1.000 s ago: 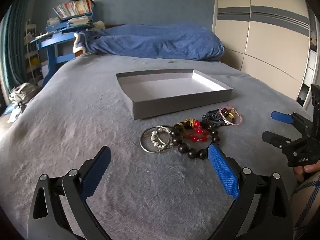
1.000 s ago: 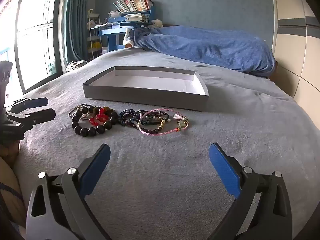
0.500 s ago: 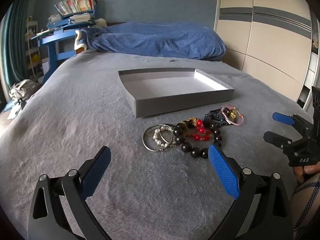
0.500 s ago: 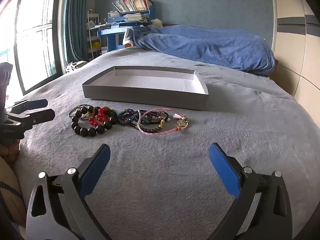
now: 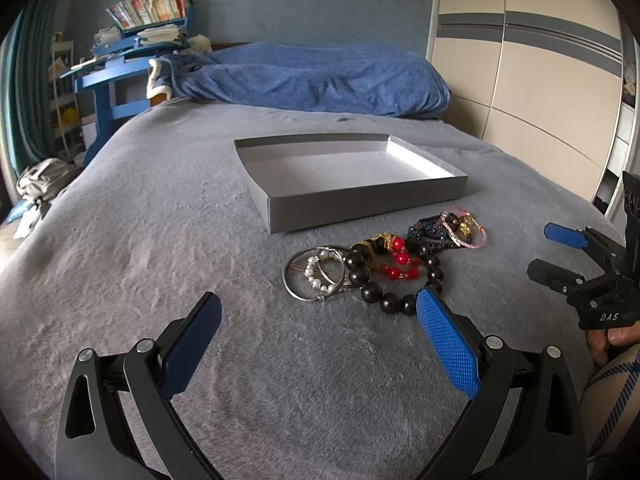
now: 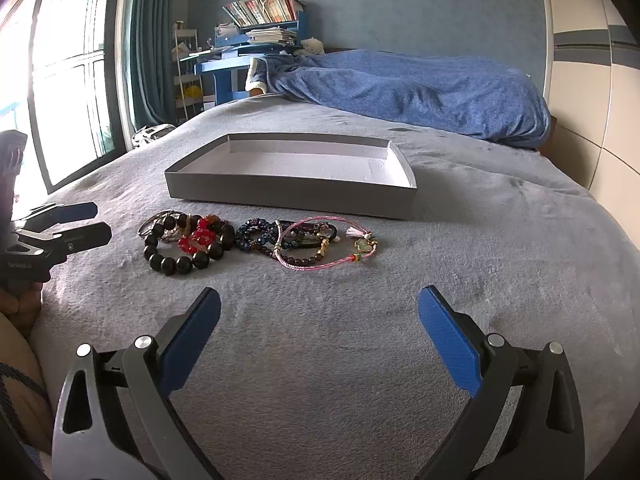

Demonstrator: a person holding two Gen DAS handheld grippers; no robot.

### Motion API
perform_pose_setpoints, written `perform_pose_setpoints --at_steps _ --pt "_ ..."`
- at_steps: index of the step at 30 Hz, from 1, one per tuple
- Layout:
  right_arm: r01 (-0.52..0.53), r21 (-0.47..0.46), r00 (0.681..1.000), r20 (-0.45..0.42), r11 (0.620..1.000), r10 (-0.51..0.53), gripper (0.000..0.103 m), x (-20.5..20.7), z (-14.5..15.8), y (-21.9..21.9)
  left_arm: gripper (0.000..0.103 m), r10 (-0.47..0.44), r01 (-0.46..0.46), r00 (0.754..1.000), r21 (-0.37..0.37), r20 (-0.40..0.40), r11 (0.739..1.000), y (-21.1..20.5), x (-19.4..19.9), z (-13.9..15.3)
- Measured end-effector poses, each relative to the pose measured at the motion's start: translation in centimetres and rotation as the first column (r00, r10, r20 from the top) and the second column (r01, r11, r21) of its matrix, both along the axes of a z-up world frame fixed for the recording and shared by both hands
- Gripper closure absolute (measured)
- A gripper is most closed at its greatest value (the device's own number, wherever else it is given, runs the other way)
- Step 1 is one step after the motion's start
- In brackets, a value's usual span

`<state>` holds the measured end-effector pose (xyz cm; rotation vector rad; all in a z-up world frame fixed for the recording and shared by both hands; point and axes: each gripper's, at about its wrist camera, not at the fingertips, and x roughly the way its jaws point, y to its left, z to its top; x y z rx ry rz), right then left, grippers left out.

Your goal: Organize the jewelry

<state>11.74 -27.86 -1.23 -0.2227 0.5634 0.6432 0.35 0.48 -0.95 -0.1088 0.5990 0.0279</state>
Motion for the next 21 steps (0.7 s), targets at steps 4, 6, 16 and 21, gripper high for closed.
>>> perform_pose_setpoints --at_steps 4,6,16,21 --pt "0.0 0.002 1.0 -0.001 1.0 0.0 0.005 0.02 -0.01 0.0 0.006 0.0 0.0 1.0 0.0 -0.001 1.0 0.03 0.01 0.0" --pt "0.0 0.003 1.0 -0.002 1.0 0.0 0.005 0.05 -0.02 0.0 0.006 0.0 0.0 1.0 0.0 -0.001 1.0 0.03 0.0 0.02" --pt "0.0 0.006 1.0 -0.004 1.0 0.0 0.005 0.09 0.02 -0.1 0.006 -0.002 0.002 1.0 0.008 -0.006 1.0 -0.69 0.28 -0.52" --pt "0.001 0.007 1.0 -0.004 1.0 -0.001 0.005 0.08 0.03 -0.08 0.006 -0.003 0.003 1.0 0.008 -0.007 1.0 -0.68 0.29 -0.49"
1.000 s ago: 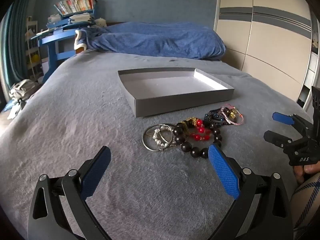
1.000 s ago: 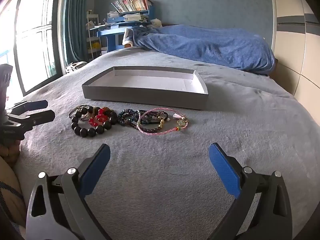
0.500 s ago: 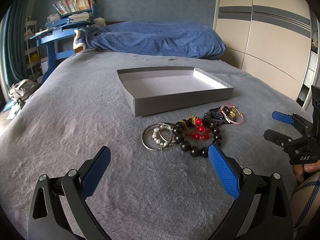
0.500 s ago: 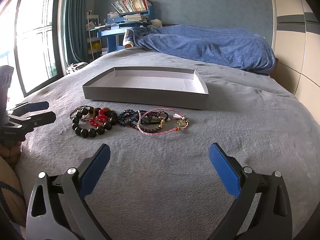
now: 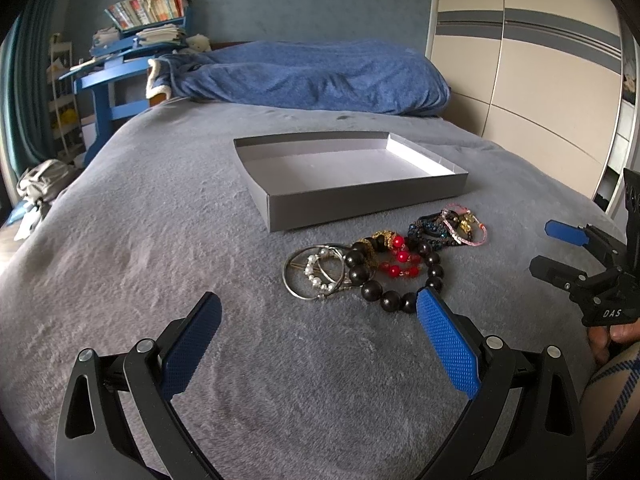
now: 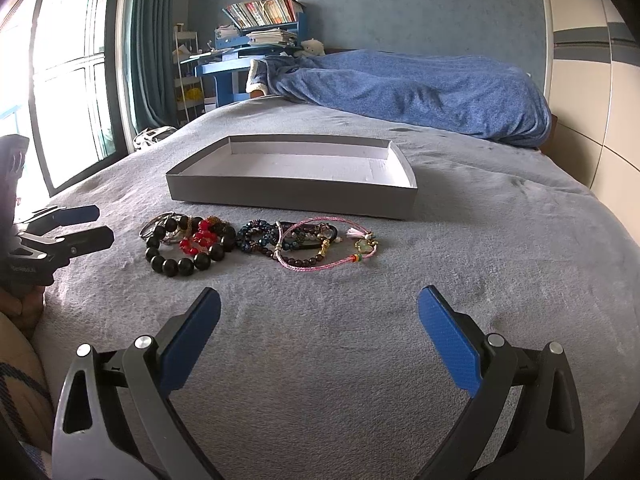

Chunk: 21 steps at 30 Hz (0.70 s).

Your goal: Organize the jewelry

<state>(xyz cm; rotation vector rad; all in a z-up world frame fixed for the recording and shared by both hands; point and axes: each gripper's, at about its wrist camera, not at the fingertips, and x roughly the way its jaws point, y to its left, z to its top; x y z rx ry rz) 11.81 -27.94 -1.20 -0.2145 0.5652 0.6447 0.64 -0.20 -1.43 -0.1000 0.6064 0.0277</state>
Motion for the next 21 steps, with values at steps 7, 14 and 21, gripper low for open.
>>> perform_pose_setpoints --at_steps 7,14,21 --pt "-0.001 0.002 1.0 -0.001 1.0 0.001 0.005 0.01 -0.02 0.01 0.006 -0.001 0.001 1.0 0.0 -0.001 1.0 -0.05 0.04 -0.07" --pt "-0.001 0.004 1.0 -0.002 1.0 0.001 0.005 0.05 -0.02 -0.04 0.006 0.0 0.0 1.0 0.001 -0.002 1.0 -0.01 0.04 -0.01" --pt "0.0 0.007 1.0 -0.003 1.0 0.0 0.005 0.07 -0.02 -0.15 0.006 -0.001 0.001 1.0 0.005 -0.005 1.0 -0.25 0.12 -0.12"
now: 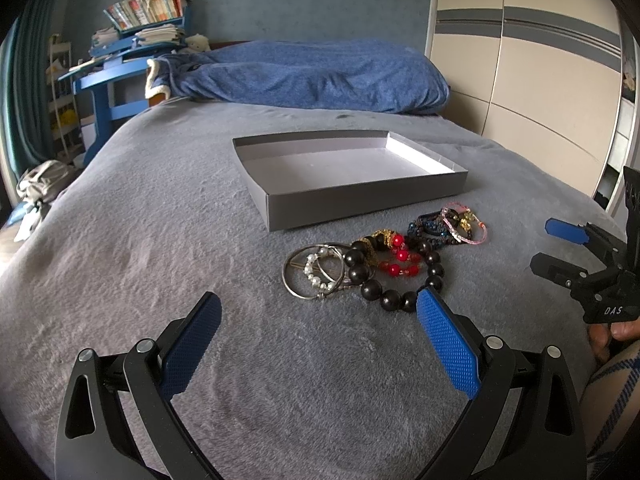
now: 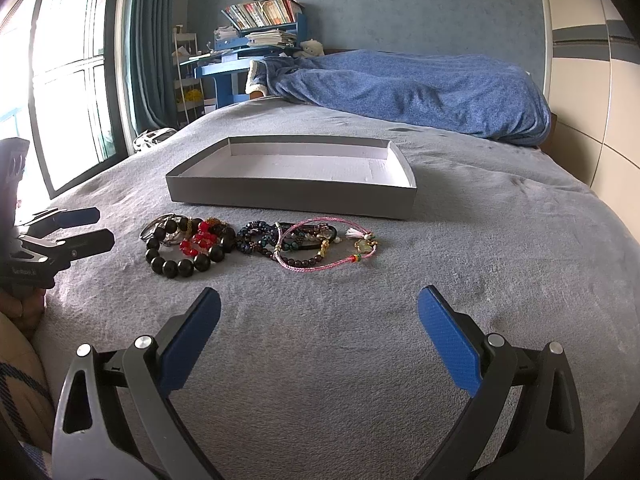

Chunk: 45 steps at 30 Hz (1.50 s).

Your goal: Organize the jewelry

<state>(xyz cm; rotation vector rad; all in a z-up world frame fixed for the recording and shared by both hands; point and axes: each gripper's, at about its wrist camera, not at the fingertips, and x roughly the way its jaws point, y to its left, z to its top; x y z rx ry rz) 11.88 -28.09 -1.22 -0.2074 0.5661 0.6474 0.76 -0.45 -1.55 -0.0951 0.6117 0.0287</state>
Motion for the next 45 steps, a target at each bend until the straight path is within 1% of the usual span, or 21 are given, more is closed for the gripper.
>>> perform_pose_setpoints --at_steps 10,14,17,22,25,27,29,32,35,37,39,40,42,43,44,45 --pt "0.0 0.002 1.0 -0.003 1.0 0.0 0.005 0.1 -0.1 -0.2 0.006 -0.003 0.003 1.0 -0.001 -0.016 1.0 -0.2 0.2 -0.2" --pt "-0.001 0.003 1.0 -0.004 1.0 0.001 0.005 0.0 0.3 0.0 0.006 -0.015 0.014 0.997 -0.016 -0.071 1.0 0.1 1.0 -0.3" --pt "-0.002 0.003 1.0 -0.008 1.0 0.002 0.005 -0.1 0.2 0.3 0.007 -0.021 0.019 0.995 -0.024 -0.093 1.0 0.3 1.4 -0.2" --pt "-0.006 0.0 1.0 -0.016 1.0 0.006 0.005 0.0 -0.1 0.9 0.008 -0.001 -0.005 0.991 -0.042 -0.136 0.999 0.9 2.9 -0.2" --pt "-0.005 0.002 1.0 -0.017 1.0 0.005 0.005 -0.2 -0.2 0.6 0.015 0.02 -0.034 0.986 -0.082 -0.165 0.996 1.8 3.9 -0.2" --pt "-0.005 0.001 1.0 -0.018 1.0 0.005 0.005 -0.4 -0.2 0.8 0.024 0.025 -0.048 0.982 -0.119 -0.187 0.992 2.4 4.8 -0.4" --pt "-0.005 0.002 1.0 -0.019 1.0 0.005 0.005 -0.6 -0.2 0.8 0.026 0.017 -0.049 0.979 -0.153 -0.203 0.987 2.9 5.4 -0.7" --pt "-0.006 0.005 1.0 -0.022 1.0 0.006 0.005 -0.3 -0.2 0.3 0.026 0.003 -0.041 0.978 -0.179 -0.207 0.983 3.0 6.0 -0.9" --pt "-0.006 0.005 1.0 -0.023 1.0 0.006 0.005 -0.3 -0.2 0.3 0.026 -0.013 -0.027 0.977 -0.182 -0.215 0.983 2.9 6.7 -1.1" --pt "-0.006 0.003 1.0 -0.025 1.0 0.006 0.005 -0.2 -0.3 0.4 0.029 -0.028 -0.013 0.976 -0.182 -0.218 0.983 2.7 7.0 -1.2" --pt "-0.006 0.001 1.0 -0.027 1.0 0.006 0.005 -0.2 -0.4 0.4 0.036 -0.042 -0.001 0.975 -0.195 -0.218 0.981 2.7 7.7 -1.4" --pt "-0.006 0.001 1.0 -0.028 1.0 0.006 0.005 -0.2 -0.4 0.4 0.037 -0.048 0.004 0.975 -0.203 -0.216 0.979 2.7 7.8 -1.4" --pt "-0.006 0.002 1.0 -0.028 1.0 0.006 0.005 -0.2 -0.4 0.4 0.048 -0.063 0.015 0.977 -0.226 -0.206 0.974 2.9 7.8 -1.4" --pt "-0.006 0.003 1.0 -0.029 1.0 0.006 0.005 -0.2 -0.4 0.4 0.05 -0.064 0.016 0.977 -0.234 -0.201 0.972 3.0 7.8 -1.3" --pt "-0.006 0.003 1.0 -0.029 1.0 0.006 0.005 -0.2 -0.4 0.4 0.056 -0.061 0.011 0.979 -0.246 -0.197 0.969 3.2 7.6 -1.3" --pt "-0.006 0.003 1.0 -0.03 1.0 0.006 0.005 -0.2 -0.4 0.4 0.056 -0.058 0.005 0.98 -0.265 -0.193 0.964 3.6 7.5 -1.3"
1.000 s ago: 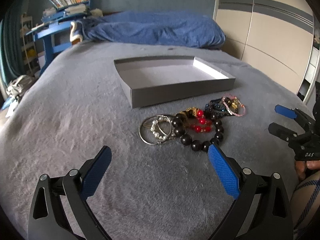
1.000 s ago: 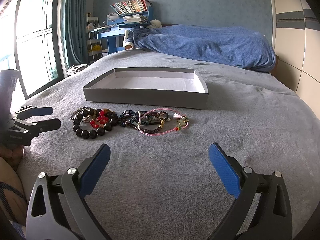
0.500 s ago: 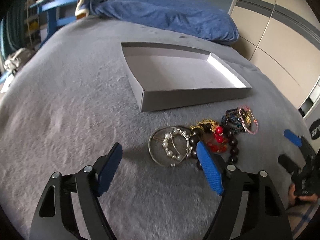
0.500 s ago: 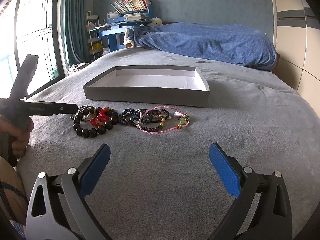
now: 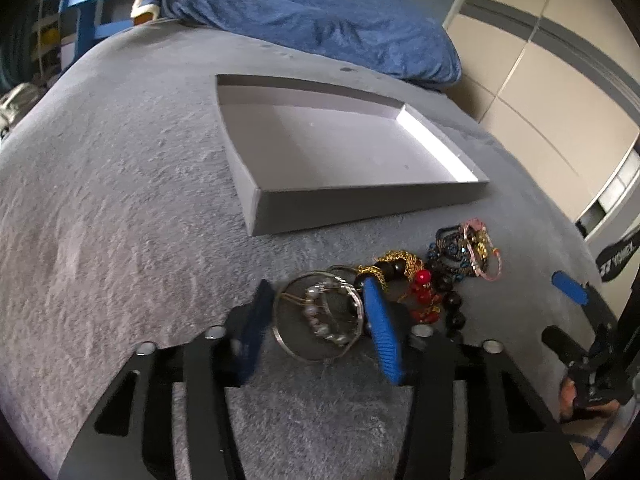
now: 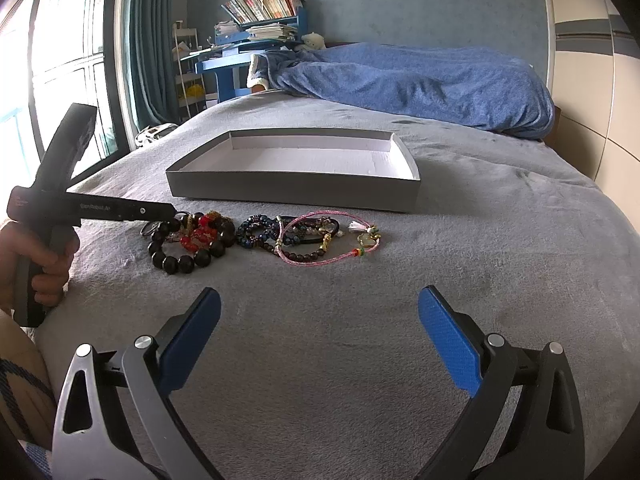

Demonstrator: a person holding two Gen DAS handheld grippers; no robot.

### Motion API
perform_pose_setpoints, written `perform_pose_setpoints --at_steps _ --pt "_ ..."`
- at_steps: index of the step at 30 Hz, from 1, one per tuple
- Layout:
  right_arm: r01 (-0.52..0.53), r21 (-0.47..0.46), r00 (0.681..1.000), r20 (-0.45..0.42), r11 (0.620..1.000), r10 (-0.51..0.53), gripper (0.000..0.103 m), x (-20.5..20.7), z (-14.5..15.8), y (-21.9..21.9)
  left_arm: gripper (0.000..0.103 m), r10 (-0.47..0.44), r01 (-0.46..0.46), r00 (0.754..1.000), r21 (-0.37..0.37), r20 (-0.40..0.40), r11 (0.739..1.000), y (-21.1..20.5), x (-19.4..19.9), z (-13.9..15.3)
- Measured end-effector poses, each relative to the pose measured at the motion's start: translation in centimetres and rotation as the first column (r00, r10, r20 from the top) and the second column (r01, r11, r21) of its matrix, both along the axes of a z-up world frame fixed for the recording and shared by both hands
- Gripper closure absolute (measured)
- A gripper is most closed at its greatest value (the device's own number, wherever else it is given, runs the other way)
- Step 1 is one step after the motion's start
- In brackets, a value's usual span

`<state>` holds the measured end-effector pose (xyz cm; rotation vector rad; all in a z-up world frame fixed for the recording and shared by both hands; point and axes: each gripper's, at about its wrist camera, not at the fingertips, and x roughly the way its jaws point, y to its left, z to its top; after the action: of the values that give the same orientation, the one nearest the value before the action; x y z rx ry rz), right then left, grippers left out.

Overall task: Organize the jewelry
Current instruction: 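Grasp the silver bangle with the left gripper and lift it, then carry the silver bangle up with the left gripper while the right gripper grasps the pink cord bracelet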

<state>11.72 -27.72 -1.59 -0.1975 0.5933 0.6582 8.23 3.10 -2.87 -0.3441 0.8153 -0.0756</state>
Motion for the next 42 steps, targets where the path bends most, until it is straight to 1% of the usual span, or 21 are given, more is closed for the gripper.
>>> perform_pose_setpoints --at_steps 1,3,6,10,13,18,20,22,24,27,31,36,38,41,42 --pt "0.0 0.0 1.0 0.0 1.0 0.0 0.005 -0.1 0.0 0.1 0.056 0.01 -0.01 1.0 -0.022 0.005 1.0 0.4 -0.2 0.0" --pt "0.001 0.001 1.0 0.0 1.0 -0.001 0.005 -0.1 0.0 0.1 0.056 0.029 -0.028 0.999 -0.033 0.019 0.999 0.8 -0.7 0.1" --pt "0.0 0.001 1.0 -0.001 1.0 0.0 0.006 -0.1 0.0 0.1 0.056 0.047 -0.045 0.998 -0.027 0.041 0.999 1.1 -1.4 0.7" --pt "0.001 0.001 1.0 -0.001 1.0 -0.001 0.005 0.0 0.0 0.0 0.056 0.053 -0.053 0.997 0.011 0.051 0.999 1.2 -2.4 1.2" --pt "0.002 0.002 1.0 -0.003 1.0 -0.002 0.005 0.1 0.0 0.0 0.056 0.056 -0.058 0.997 0.054 0.046 0.997 1.1 -3.2 1.2" --pt "0.004 0.004 1.0 -0.016 1.0 -0.004 0.005 0.3 0.0 -0.1 0.056 0.063 -0.063 0.998 0.094 0.002 0.994 1.3 -4.5 0.2" --pt "0.005 0.004 1.0 -0.028 1.0 -0.005 0.005 0.6 0.0 -0.2 0.056 0.058 -0.059 0.998 0.122 0.005 0.991 1.1 -4.7 0.1" --pt "0.008 0.003 0.999 -0.049 1.0 -0.008 0.005 0.9 0.0 -0.2 0.052 0.055 -0.054 0.998 0.141 -0.003 0.988 0.8 -4.4 -0.1" --pt "0.012 -0.001 0.997 -0.073 1.0 -0.012 0.005 1.4 -0.1 -0.3 0.047 0.043 -0.042 0.999 0.155 -0.006 0.987 0.5 -4.3 -0.2" --pt "0.019 -0.012 0.994 -0.109 1.0 -0.02 0.005 2.3 -0.1 -0.1 0.041 0.026 -0.024 1.0 0.177 -0.01 0.984 0.0 -4.2 -0.3" --pt "0.035 -0.026 0.988 -0.147 0.999 -0.038 0.005 3.8 0.0 0.6 0.04 0.031 -0.03 0.999 0.182 -0.006 0.983 -0.1 -4.2 -0.3" --pt "0.048 -0.034 0.979 -0.196 0.998 -0.054 0.006 5.7 -0.1 1.9 0.039 0.071 -0.071 0.997 0.191 0.006 0.979 0.0 -4.7 -0.4" --pt "0.058 -0.034 0.974 -0.219 0.998 -0.064 0.009 6.5 -0.4 2.2 0.038 0.075 -0.075 0.997 0.185 0.01 0.98 0.0 -4.9 -0.3" --pt "0.079 -0.022 0.961 -0.264 0.997 -0.082 0.017 7.6 -0.9 2.0 0.037 0.073 -0.073 0.997 0.187 0.007 0.98 0.1 -5.1 -0.4" --pt "0.087 -0.014 0.955 -0.284 0.996 -0.087 0.023 7.9 -1.1 1.8 0.037 0.073 -0.073 0.997 0.188 0.005 0.979 0.1 -5.1 -0.4"
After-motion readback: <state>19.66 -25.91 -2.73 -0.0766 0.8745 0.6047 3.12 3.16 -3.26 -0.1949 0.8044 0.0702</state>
